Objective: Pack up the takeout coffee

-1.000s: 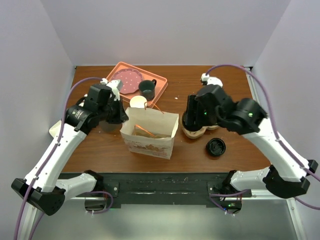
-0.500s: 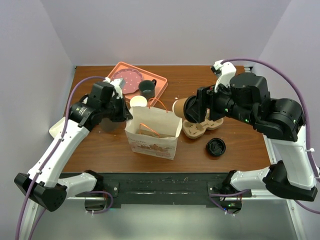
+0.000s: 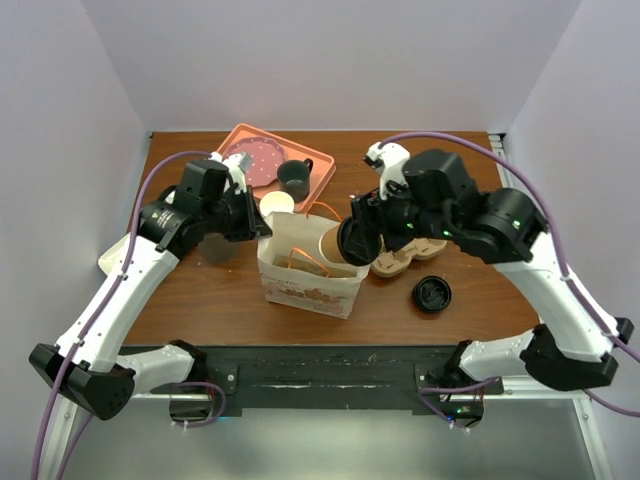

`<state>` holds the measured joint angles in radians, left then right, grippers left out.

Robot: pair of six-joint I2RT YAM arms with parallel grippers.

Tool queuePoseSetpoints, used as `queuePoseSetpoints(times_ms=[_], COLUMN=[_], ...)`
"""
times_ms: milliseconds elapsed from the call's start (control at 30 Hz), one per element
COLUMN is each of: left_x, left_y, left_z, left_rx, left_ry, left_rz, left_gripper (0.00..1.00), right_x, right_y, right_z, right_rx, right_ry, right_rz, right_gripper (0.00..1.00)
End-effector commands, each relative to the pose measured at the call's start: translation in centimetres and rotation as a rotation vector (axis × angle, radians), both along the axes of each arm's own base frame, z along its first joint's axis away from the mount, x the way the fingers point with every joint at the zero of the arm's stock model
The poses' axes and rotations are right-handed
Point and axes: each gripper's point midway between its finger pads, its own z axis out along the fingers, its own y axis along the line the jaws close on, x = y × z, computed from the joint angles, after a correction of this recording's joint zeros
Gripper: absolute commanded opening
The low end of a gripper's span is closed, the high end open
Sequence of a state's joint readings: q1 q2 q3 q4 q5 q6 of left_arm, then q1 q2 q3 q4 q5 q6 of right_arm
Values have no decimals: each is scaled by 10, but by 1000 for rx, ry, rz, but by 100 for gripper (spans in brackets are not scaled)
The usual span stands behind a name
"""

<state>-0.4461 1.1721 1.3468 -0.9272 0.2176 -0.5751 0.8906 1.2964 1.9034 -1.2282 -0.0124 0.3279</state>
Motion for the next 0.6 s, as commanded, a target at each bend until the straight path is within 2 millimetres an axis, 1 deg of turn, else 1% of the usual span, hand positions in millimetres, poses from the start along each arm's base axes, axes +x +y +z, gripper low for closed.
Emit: queuePoseSetpoints(times_ms=[0,33,67,100,133,167,200,267,300,333,367,400,500,567], left_x=[-2,-4,-5,-5,-4,-4,1,4,7,9,9,12,13,14], left_y=[-14,-14,-15,-12,-8,-2,6,11,14,14,16,20,23,22], left_z=[23,23,23,23,27,26,32,33,35,30,26,26,24,24], left_rx=[-111,-116,-121,-110,-97,-68,-30,3,22,38,57,78,96,95], left_ry=[-30,-32,-38,-50,-77,-83,-123,-139,-153,-141,-124,-126,-130,-144], left_rz=[-22,-24,-27,-27,-16,0,25,33,33,33,36,55,64,54], left_gripper=[3,4,10,15,21,33,38,45,47,48,48,48,48,50], right_x=[26,31,35,41,46,49,55,60,61,63,65,64,67,68], right_y=[15,15,16,19,21,23,26,29,31,36,38,42,46,50], right_z=[-12,-13,-12,-17,-20,-21,-29,-33,-34,-37,-34,-33,-38,-47], right_rx=[-62,-78,-89,-120,-140,-153,-189,-212,-219,-226,-224,-232,-282,-311], right_ry=[-44,-58,-69,-79,-89,-99,-100,-106,-109,-107,-118,-131,-159,-156], right_rz=[-20,-38,-43,-35,-36,-32,-29,-26,-14,-7,-9,5,12,22], right_gripper=[31,31,30,30,30,30,30,30,30,30,30,30,30,29])
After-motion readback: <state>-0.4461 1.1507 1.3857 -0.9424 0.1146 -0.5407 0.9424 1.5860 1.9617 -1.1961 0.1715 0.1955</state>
